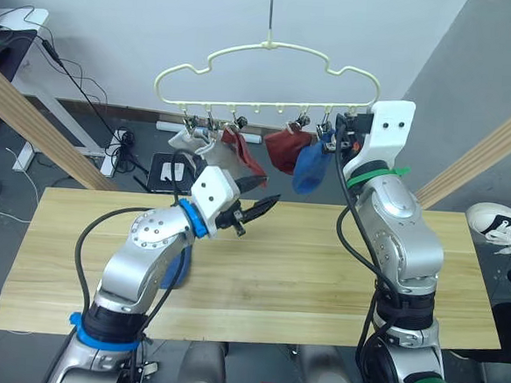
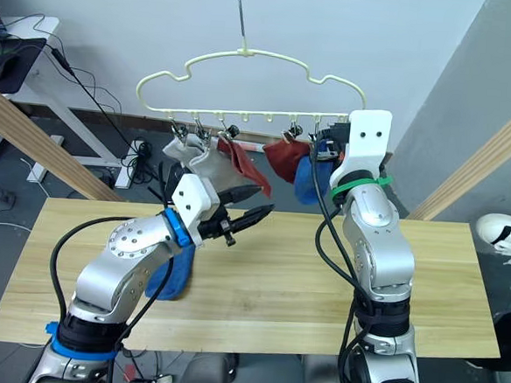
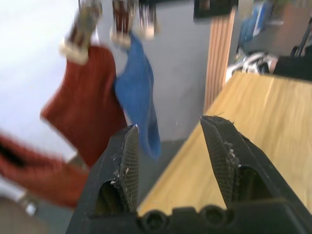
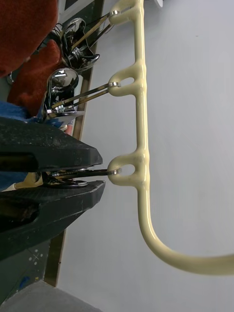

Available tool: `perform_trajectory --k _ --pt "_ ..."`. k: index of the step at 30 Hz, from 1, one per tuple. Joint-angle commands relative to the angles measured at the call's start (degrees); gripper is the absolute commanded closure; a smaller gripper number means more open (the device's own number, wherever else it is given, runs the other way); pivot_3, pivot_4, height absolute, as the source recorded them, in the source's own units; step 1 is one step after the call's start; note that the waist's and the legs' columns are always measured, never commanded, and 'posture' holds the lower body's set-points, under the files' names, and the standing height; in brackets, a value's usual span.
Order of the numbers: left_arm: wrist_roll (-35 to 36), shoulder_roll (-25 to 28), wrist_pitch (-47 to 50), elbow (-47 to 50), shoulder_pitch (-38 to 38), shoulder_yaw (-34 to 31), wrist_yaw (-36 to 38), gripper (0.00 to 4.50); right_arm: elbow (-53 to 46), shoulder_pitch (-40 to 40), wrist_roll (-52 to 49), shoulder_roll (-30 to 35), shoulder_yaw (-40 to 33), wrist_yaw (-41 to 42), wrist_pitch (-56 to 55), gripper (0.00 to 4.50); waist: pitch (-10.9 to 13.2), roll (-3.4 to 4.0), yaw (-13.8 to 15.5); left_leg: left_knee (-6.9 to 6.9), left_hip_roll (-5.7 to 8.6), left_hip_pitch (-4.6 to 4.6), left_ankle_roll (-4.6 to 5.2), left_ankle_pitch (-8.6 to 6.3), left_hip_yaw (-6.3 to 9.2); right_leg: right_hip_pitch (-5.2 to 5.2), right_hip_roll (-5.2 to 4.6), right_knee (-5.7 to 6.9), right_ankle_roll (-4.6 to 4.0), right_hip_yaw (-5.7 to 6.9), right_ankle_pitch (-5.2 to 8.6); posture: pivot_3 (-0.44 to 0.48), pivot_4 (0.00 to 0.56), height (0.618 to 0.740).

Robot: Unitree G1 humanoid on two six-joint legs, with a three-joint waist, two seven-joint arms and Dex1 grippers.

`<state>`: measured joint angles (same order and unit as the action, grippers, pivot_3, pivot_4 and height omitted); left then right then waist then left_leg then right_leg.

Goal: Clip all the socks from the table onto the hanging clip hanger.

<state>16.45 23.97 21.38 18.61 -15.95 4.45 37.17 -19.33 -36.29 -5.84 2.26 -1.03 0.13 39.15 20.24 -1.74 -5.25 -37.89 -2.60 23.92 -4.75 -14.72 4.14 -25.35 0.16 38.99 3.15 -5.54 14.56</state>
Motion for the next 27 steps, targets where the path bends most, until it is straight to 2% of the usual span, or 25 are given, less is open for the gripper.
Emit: perform_trajectory --k 1,5,8,16,25,27 --pt "-1.83 -1.70 -0.13 2.43 6.41 -3.06 -6.53 1.89 -1.87 -0.61 -0.38 0.39 -0.47 0.39 -1.04 4.45 0.00 0.00 0.00 0.00 -0.01 0.01 0.00 0.00 0.00 0.00 0.00 0.00 0.00 0.00 0.00 -0.118 0.310 0.740" --pt "-2.17 -7.35 3.92 0.54 13.95 -10.28 -18.41 0.78 -1.90 -0.51 -0.68 0.85 -0.63 0.90 -0.77 4.45 0.00 0.00 0.10 -0.02 0.00 0.01 0.00 0.00 0.01 -0.01 -0.03 0.01 0.00 0.02 0.00 -0.113 0.315 0.740" --pt "-1.99 -9.31 4.70 -2.72 15.98 -14.66 -22.65 0.00 -1.82 -0.54 -0.79 1.08 -0.63 1.42 -0.61 4.45 0.00 0.00 0.12 -0.03 0.01 0.00 0.00 0.00 0.02 0.00 -0.04 0.03 0.00 0.03 0.00 -0.112 0.316 0.740" --pt "-1.92 -7.89 4.81 -13.75 13.42 -18.04 -24.29 0.00 -1.57 -0.84 -1.21 1.31 -0.26 2.14 -0.14 4.45 0.00 -0.01 0.20 -0.03 0.03 0.00 0.00 0.00 0.03 0.01 -0.03 0.03 0.00 0.05 0.00 -0.108 0.317 0.740" --pt "-6.11 -5.32 4.11 -21.36 11.26 -14.46 -23.71 0.00 -1.83 -0.43 -1.39 1.09 0.11 2.52 0.63 4.45 -0.01 0.00 0.19 -0.01 0.02 -0.02 0.00 0.00 0.02 0.00 -0.03 0.04 -0.01 0.03 -0.01 -0.120 0.314 0.740" --pt "-6.55 -5.29 4.34 -21.60 11.47 -14.18 -23.74 0.39 -1.97 -0.33 -1.42 1.10 0.12 2.54 0.80 4.45 -0.01 0.00 0.19 -0.01 0.02 -0.03 0.00 0.00 0.02 0.01 -0.04 0.06 -0.01 0.04 -0.01 -0.121 0.313 0.740"
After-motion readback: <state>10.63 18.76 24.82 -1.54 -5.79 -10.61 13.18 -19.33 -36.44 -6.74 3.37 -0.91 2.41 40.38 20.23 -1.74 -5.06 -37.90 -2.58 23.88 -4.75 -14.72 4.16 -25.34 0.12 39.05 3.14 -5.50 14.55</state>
